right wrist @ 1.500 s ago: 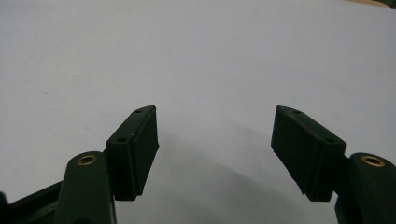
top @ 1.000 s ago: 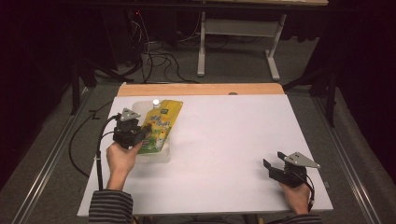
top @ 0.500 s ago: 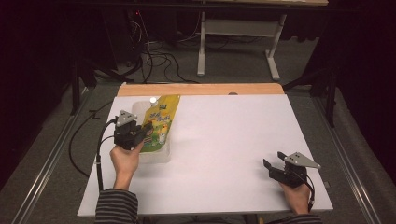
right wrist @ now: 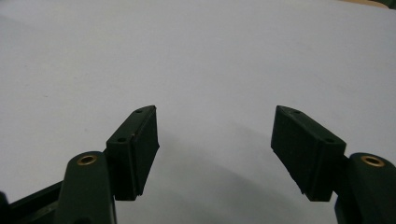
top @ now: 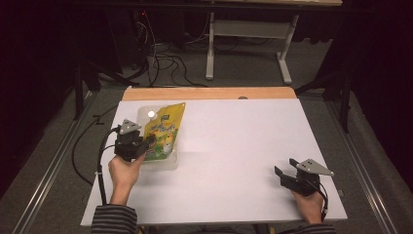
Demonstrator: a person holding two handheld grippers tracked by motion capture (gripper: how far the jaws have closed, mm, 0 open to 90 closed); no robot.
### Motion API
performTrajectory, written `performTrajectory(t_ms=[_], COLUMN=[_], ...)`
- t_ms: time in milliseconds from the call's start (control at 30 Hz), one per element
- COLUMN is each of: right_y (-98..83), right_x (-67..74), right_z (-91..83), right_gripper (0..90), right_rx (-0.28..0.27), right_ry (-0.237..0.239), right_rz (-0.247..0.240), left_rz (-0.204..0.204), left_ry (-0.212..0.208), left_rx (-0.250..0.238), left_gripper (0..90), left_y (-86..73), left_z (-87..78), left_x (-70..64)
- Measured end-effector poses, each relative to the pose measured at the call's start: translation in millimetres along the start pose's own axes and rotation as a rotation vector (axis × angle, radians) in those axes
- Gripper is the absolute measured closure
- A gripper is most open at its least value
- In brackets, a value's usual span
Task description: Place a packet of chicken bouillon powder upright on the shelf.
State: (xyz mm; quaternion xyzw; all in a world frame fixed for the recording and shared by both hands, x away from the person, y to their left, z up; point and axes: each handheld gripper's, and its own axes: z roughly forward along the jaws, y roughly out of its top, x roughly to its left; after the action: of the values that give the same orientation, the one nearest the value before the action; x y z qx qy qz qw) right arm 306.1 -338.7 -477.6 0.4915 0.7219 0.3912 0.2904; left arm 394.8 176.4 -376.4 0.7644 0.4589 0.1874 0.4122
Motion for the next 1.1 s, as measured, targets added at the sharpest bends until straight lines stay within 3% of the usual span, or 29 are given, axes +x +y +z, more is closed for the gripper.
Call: performTrajectory(t_ms=[167, 367, 600, 1100], right_y=[0.0, 0.0, 0.0, 0.1], right_x=[0.1, -0.4, -0.3, -0.1], right_z=[0.0, 0.1, 0.1, 0.2], right_gripper=[32.5, 32.5, 32.5, 32.5], right_rx=[0.0, -0.002, -0.001, 0.001], right_ry=[-0.001, -0.001, -0.001, 0.001], right_rz=[0.0, -0.003, -0.002, 0.0], left_rz=[0.024, 0.035, 0.039, 0.007], left_ry=[0.009, 0.062, 0.056, 0.029], left_rx=[-0.003, -0.076, -0.129, -0.109], left_gripper=[89.6, 90.0, 89.9, 87.8], left_y=[-1.1, -9.1, -17.9, -31.8], left_z=[-0.3, 2.7, 8.3, -0.8], left_x=[-3.2, -6.2, -5.9, 1.0])
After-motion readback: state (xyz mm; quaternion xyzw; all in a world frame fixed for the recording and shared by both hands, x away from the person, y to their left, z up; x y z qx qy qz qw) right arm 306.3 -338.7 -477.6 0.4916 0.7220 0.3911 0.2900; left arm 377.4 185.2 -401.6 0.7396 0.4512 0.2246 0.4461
